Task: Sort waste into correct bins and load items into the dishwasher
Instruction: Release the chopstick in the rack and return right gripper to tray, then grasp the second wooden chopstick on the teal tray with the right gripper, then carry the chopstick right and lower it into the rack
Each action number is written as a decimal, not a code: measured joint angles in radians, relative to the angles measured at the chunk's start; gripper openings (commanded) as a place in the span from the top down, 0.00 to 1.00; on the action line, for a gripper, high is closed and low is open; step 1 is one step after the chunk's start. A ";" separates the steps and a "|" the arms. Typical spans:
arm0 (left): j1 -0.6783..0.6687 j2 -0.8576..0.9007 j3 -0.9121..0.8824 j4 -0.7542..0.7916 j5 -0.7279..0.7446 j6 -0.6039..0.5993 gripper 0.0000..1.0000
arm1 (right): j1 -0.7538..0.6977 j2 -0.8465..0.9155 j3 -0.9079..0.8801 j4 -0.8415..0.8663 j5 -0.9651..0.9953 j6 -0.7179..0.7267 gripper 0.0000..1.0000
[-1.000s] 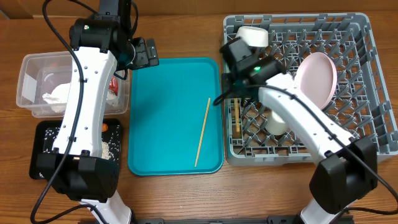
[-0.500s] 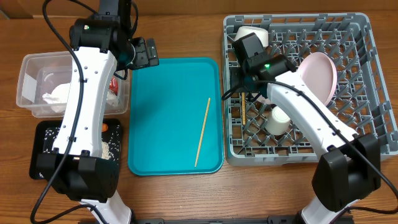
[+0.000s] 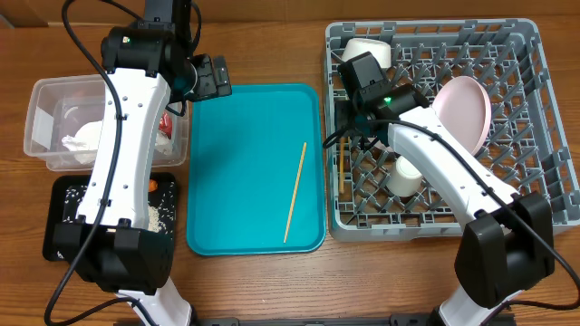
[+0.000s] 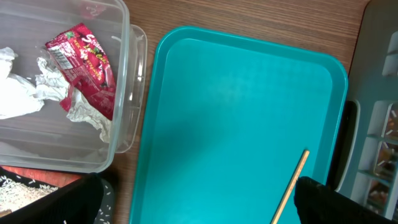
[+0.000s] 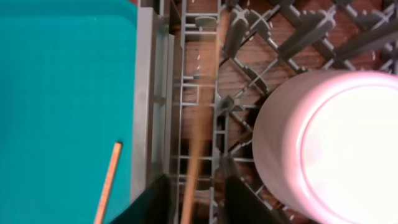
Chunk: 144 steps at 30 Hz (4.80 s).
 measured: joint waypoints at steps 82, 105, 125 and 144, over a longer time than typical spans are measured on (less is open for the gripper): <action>0.000 0.000 0.000 0.000 0.000 0.000 0.00 | 0.386 0.120 -0.305 0.372 0.059 0.595 0.68; 0.000 0.000 0.000 0.000 0.000 0.000 0.00 | 0.384 0.127 -0.301 0.391 0.037 0.602 0.96; 0.000 0.000 0.000 0.000 0.000 0.000 0.00 | 0.365 0.082 -0.172 0.309 0.022 0.497 0.96; 0.000 0.000 0.000 0.000 0.000 0.000 0.00 | 0.109 -0.146 -0.140 0.137 0.044 0.033 0.96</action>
